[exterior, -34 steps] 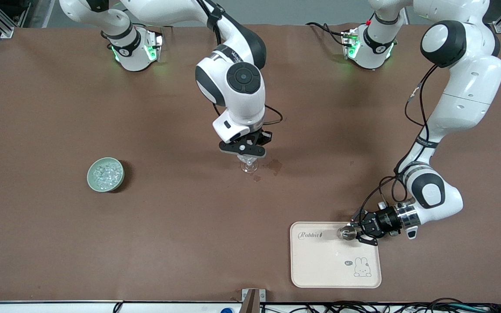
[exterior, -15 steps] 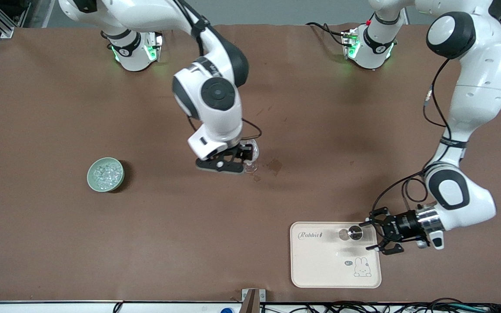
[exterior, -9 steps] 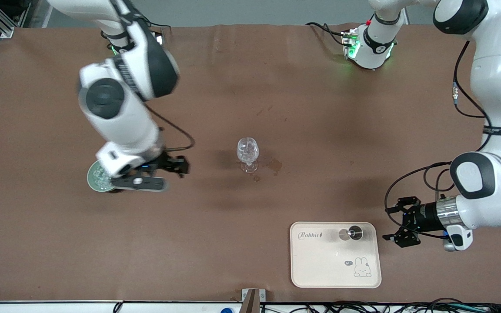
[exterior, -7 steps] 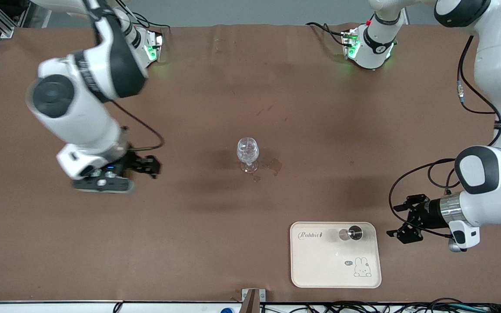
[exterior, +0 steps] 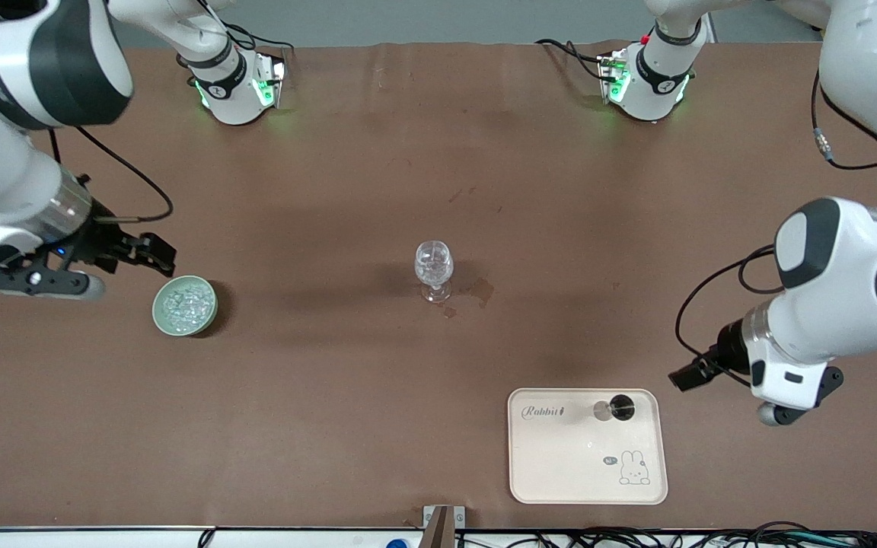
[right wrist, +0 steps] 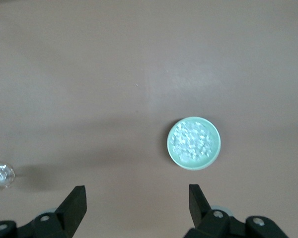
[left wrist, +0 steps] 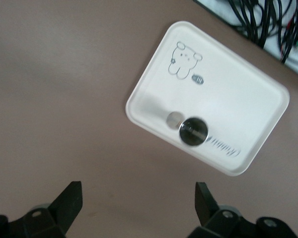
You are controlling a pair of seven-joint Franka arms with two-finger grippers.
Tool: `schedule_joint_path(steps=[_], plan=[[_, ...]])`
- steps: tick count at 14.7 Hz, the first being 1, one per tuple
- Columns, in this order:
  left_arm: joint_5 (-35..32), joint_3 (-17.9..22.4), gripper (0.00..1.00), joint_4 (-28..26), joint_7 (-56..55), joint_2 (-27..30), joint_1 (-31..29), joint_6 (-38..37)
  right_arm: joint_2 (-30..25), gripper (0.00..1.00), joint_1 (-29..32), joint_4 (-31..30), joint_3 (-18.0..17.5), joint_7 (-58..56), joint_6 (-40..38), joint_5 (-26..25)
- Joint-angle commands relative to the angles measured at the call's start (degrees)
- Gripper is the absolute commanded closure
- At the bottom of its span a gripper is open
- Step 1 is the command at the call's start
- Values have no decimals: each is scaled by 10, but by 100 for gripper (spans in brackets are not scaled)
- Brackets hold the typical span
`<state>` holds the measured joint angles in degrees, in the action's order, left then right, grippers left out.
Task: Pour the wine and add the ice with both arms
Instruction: 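Release the jigger on the tray while the right gripper withdraws from the glass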
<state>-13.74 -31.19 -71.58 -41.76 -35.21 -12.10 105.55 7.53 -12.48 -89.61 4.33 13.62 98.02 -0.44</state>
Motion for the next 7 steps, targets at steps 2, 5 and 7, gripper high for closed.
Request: schedule_joint_path(steps=[2, 5, 7], plan=[[-16, 6, 0, -28, 100, 101, -4, -68, -49, 9, 45, -40, -13, -31, -20, -5], [5, 85, 0, -44, 224, 174, 52, -115, -90, 9, 61, -84, -13, -56, -20, -5], [86, 173, 0, -73, 238, 232, 109, -126, -117, 9, 61, -111, -13, -68, -19, -5]])
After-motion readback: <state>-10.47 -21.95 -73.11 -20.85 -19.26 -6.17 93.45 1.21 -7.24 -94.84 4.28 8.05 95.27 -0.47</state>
